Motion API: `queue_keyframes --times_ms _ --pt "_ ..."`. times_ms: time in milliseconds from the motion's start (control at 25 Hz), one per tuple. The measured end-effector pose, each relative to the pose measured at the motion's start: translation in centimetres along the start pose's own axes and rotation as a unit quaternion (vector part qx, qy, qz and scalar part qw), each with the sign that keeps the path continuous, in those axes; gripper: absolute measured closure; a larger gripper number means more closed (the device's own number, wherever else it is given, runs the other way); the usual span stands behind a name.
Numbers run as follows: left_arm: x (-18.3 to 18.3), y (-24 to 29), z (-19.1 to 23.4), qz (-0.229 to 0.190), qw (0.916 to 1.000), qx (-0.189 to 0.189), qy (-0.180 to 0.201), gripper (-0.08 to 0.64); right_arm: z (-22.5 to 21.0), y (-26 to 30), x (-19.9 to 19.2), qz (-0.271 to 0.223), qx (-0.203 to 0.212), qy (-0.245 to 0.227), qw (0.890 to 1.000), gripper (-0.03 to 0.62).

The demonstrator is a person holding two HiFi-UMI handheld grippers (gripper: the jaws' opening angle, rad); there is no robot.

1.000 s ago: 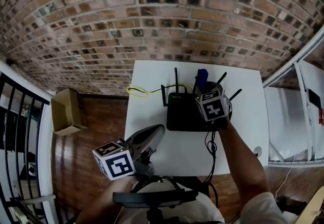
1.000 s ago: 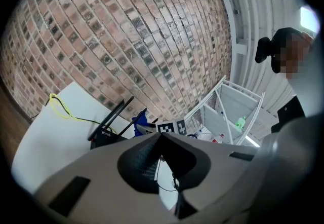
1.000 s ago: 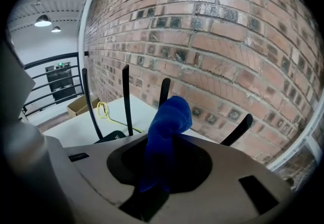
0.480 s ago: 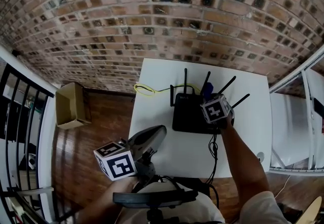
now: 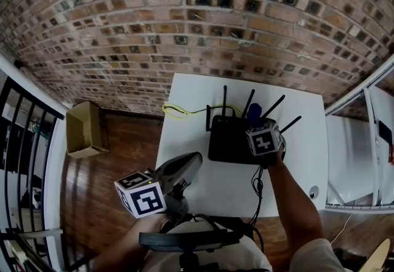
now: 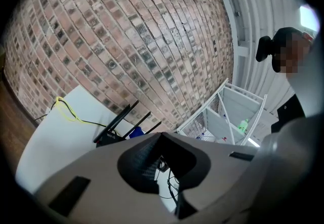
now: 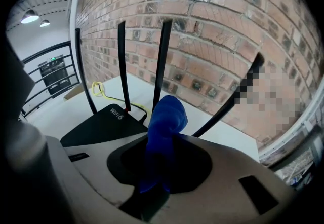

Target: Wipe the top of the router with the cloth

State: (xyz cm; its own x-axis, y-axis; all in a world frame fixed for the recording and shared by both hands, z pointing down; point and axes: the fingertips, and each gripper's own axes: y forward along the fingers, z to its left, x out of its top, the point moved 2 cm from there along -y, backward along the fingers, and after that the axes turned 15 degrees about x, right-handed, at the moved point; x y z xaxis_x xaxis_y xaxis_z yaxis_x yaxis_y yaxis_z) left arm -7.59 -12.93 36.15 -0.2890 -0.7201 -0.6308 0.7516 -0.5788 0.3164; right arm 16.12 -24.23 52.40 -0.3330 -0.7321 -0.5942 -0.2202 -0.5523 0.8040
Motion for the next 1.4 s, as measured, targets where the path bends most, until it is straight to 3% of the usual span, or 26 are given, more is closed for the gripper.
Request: queue_keyframes --times_ms 200,440,680,960,1400 --pt "0.1 0.2 -0.3 0.003 0.9999 -0.01 0.0 0.542 0.2 -5.2 2.3 -0.076 -0.032 -0.005 0.997 0.485" --pt "0.0 0.4 -0.9 0.011 0.9998 -0.016 0.006 0.542 0.8 -10.5 7.6 -0.168 -0.049 -0.033 0.984 0.483" --pt "0.0 0.2 -0.8 0.011 0.9997 -0.017 0.016 0.541 3.4 -13.7 13.6 -0.232 -0.034 -0.063 0.97 0.484" --pt "0.3 -0.2 -0.5 0.005 0.9998 -0.015 0.012 0.541 6.8 -10.1 15.9 -0.209 0.015 -0.068 0.976 0.483" --pt "0.1 -0.8 1.2 0.001 0.9999 0.009 -0.003 0.543 7.1 -4.7 13.9 -0.138 0.022 -0.095 0.986 0.484"
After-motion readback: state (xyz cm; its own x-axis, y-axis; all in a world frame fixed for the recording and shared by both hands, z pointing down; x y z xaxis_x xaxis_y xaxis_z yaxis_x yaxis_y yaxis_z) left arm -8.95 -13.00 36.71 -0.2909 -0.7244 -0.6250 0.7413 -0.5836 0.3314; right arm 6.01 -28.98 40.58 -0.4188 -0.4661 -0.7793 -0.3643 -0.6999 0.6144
